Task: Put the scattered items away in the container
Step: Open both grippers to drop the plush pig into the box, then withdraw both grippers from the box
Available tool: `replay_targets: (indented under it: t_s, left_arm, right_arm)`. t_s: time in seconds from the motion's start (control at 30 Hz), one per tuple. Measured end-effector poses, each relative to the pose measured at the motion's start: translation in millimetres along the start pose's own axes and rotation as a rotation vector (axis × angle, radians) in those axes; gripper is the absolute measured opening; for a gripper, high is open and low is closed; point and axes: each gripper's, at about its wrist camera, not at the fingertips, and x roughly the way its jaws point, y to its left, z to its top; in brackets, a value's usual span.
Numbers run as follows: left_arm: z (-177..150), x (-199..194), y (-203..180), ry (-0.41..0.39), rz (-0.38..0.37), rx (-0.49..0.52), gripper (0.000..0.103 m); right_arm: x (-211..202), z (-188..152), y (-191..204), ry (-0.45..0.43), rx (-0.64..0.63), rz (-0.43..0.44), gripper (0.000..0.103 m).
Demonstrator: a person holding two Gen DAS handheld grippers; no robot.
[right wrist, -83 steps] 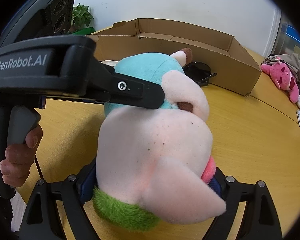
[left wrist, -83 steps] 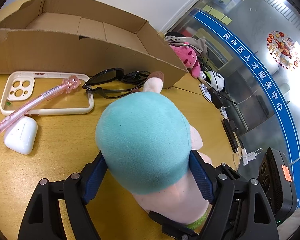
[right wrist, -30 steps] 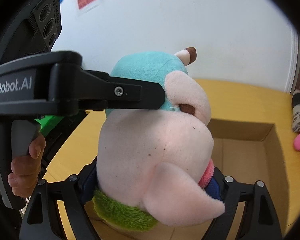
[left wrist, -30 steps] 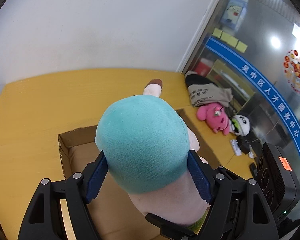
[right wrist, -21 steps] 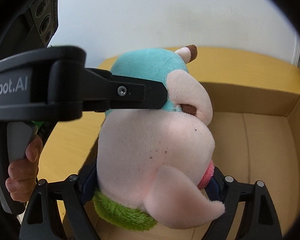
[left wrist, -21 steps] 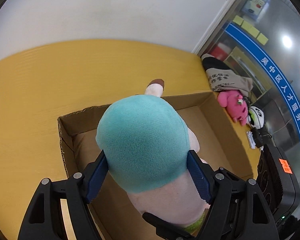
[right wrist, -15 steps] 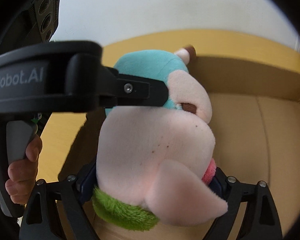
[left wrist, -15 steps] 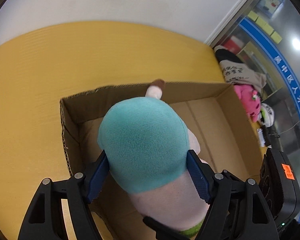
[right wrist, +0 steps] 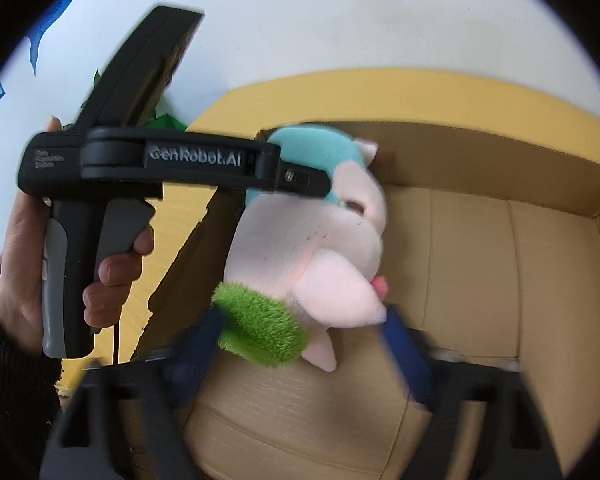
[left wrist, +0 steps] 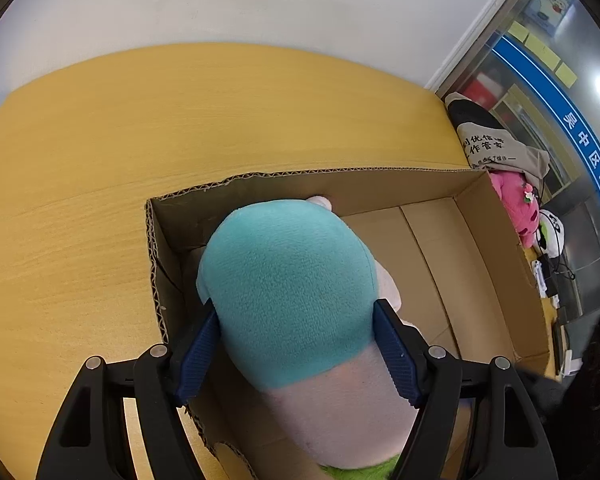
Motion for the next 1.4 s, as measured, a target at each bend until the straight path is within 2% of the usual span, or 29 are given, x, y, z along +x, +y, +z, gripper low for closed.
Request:
replay_targets:
  t_s: [0.03,0.07,0.2,0.3,0.37,0.43,0.53,0.63,0.67,0.7,0.73,0.77,0.8,0.87,0.93,0.97,1.03,1.23,1.4]
  left_arm:
    - [-1,-3,0,-0.012,0.009,-0.001,0.08]
    - [0,-7,1,-0.027,0.01,-0.007,0.079]
    - [0,-36,8,-0.118,-0.03,-0.05,0.079]
    - [-6,-57,8,-0.156,-0.006,-0.047,0.079]
    - [-11,-65,5,-0.172,0.001,-0.049,0.08]
    - [-23,-79,5,-0.197,0.005,-0.063,0.084]
    - [-45,-99,-4,-0.246,0.007,-0.072,0.089]
    - [-75,-125,-31,-0.324,0.051,-0.034,0.093]
    - [-81,-131,-40,-0.343,0.063,-0.022,0.098]
    - [-93,-140,-54,-0.373,0.078,-0.006,0.1]
    - [-102,-148,-66,-0.397,0.085,0.003,0.102]
    - [-112,-156,-78,-0.42,0.083,0.012,0.102]
    - [-127,-166,-97,-0.445,0.068,0.027,0.102]
    - [-146,-175,-118,-0.466,0.059,0.043,0.102]
    - [-169,-184,-140,-0.489,0.069,0.047,0.103]
    - [-179,-187,-148,-0.499,0.071,0.044,0.103]
    - [-199,-193,-167,-0.52,0.085,0.046,0.103]
    - [-240,-199,-200,-0.553,0.091,0.02,0.103]
    - [-259,-192,-213,-0.526,0.097,0.001,0.103]
  right_arm:
    - [7,-1,-1,0.03,0.013,0.058,0.044]
    - [14,-2,-1,0.05,0.024,0.085,0.043]
    - [29,-9,14,0.089,-0.023,0.119,0.035]
    - [28,-12,18,0.083,-0.044,0.127,0.035]
    - [17,-13,16,0.051,-0.045,0.106,0.038]
    - [-5,-17,15,0.011,-0.06,0.095,0.053]
    - [-39,-25,19,-0.058,-0.107,0.043,0.069]
    - [-83,-45,21,-0.142,-0.152,-0.03,0.079]
    - [-87,-36,19,-0.157,-0.158,-0.043,0.079]
    - [-97,-28,-7,-0.174,-0.166,-0.057,0.079]
    - [-109,-35,-13,-0.195,-0.177,-0.072,0.079]
    - [-121,-44,-16,-0.217,-0.189,-0.092,0.079]
    - [-107,-27,2,-0.229,-0.197,-0.105,0.079]
    - [-135,-53,-6,-0.266,-0.223,-0.137,0.079]
    - [-159,-62,6,-0.288,-0.242,-0.159,0.079]
    - [-183,-92,7,-0.296,-0.246,-0.164,0.079]
    - [-200,-107,5,-0.31,-0.243,-0.179,0.079]
    - [-225,-141,-8,-0.329,-0.233,-0.197,0.079]
    - [-237,-162,-25,-0.311,-0.214,-0.187,0.079]
